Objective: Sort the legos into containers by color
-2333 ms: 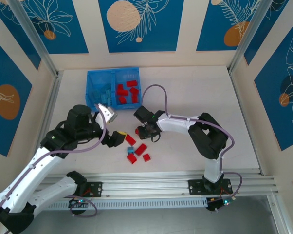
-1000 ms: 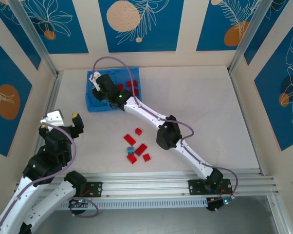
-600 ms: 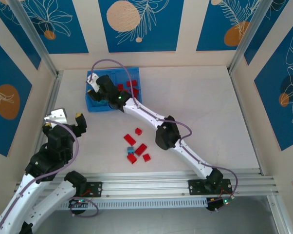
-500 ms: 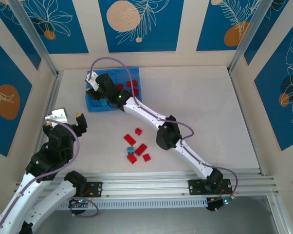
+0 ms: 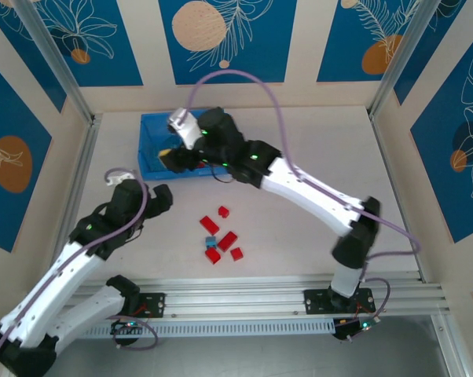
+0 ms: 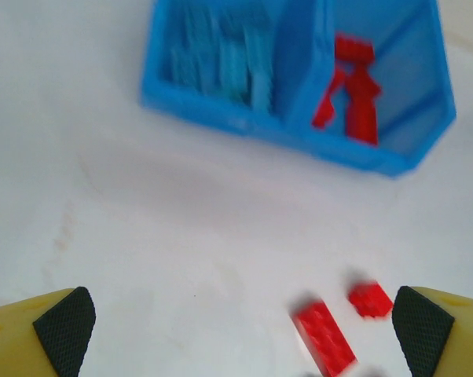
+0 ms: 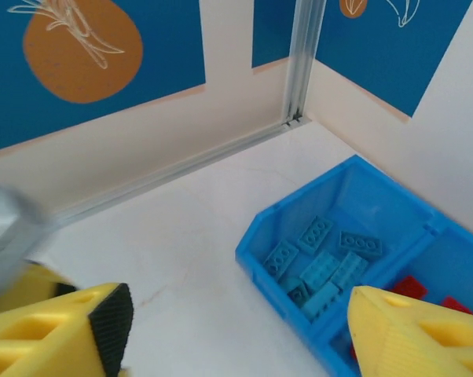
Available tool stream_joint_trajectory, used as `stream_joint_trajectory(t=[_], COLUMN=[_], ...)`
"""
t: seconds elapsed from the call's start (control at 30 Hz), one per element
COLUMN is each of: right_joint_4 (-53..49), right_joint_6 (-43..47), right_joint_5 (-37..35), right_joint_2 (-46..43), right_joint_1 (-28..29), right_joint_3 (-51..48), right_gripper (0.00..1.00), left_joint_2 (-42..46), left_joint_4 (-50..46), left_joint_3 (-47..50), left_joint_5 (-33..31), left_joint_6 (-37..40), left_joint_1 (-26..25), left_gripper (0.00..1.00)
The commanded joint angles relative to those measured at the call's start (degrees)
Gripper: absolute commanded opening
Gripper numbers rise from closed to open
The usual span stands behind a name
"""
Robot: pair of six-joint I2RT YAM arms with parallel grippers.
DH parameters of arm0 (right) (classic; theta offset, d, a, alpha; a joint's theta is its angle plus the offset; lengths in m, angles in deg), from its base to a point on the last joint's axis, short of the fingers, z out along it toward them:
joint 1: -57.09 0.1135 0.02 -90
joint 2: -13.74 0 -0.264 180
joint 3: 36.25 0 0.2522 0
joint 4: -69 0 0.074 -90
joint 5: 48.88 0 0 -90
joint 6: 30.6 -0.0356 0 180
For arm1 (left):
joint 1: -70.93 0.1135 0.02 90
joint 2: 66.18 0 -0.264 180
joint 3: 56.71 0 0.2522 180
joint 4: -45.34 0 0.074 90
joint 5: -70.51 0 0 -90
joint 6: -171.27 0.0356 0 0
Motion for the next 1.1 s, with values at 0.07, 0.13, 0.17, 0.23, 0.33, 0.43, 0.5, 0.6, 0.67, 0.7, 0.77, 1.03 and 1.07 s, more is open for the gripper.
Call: stream_joint_trajectory(t=[0.07, 0.13, 0.17, 0.23, 0.33, 0.43, 0.5, 0.6, 0.67, 0.7, 0.77, 1.03, 1.07], right_joint_4=[-6.4, -8.3, -9.0, -9.9, -11.2, -11.8, -11.9, -12.3, -12.8, -13.0, -13.2, -15.2, -15.2], right_joint_6=[-4.3, -6.1, -7.0, -9.2, -12.6, -15.8, -17.7, -19.7, -20.4, -20.5, -20.6, -20.8, -20.9], right_joint_5=[4.1, 5.9, 6.8, 8.5, 9.8, 12.3, 14.0, 14.2, 13.5, 13.1, 12.8, 15.2, 16.0], right_joint_2=[-13.2, -18.5, -20.5, -24.9, -29.9, -34.2, -36.8, -40.0, -41.6, -42.2, -42.9, -40.2, -39.8], right_joint_1=[-0.6, -0.8, -0.8, -1.2, -2.0, -3.6, -4.6, -5.2, -5.5, -5.6, -6.0, -6.6, -6.6], right_joint_3=[-17.1, -23.4, -25.4, -31.4, -38.5, -44.5, -47.8, -50.7, -51.6, -51.9, -52.5, -52.8, -52.8], right_gripper=[0.82, 0.86, 0.86, 0.9, 0.96, 0.98, 0.99, 1.0, 1.0, 1.0, 1.0, 0.99, 0.99], left_joint_2=[-11.0, -15.6, -17.3, -21.9, -27.9, -32.9, -35.2, -38.7, -41.1, -42.3, -44.4, -47.6, -47.4], left_joint_4=[4.6, 7.3, 8.3, 9.8, 10.8, 10.7, 10.8, 11.5, 11.4, 11.5, 11.4, 10.2, 9.5], left_joint_3=[4.9, 6.2, 6.2, 5.1, 2.3, 0.1, -0.8, -2.2, -3.5, -4.1, -5.1, -4.3, -4.2], left_joint_5=[22.0, 24.2, 24.7, 25.5, 26.7, 26.2, 25.2, 23.7, 22.7, 22.2, 21.4, 20.5, 19.9], left_joint_6=[-13.6, -15.3, -15.5, -15.3, -14.8, -14.8, -15.1, -14.7, -14.0, -13.2, -12.0, -9.4, -9.1], left_joint_1=[-2.1, -4.0, -4.7, -6.1, -7.4, -8.3, -8.5, -8.5, -8.5, -8.5, -8.5, -8.5, -8.4], left_gripper=[1.0, 1.0, 1.0, 1.0, 1.0, 1.0, 1.0, 0.98, 0.95, 0.94, 0.9, 0.59, 0.56])
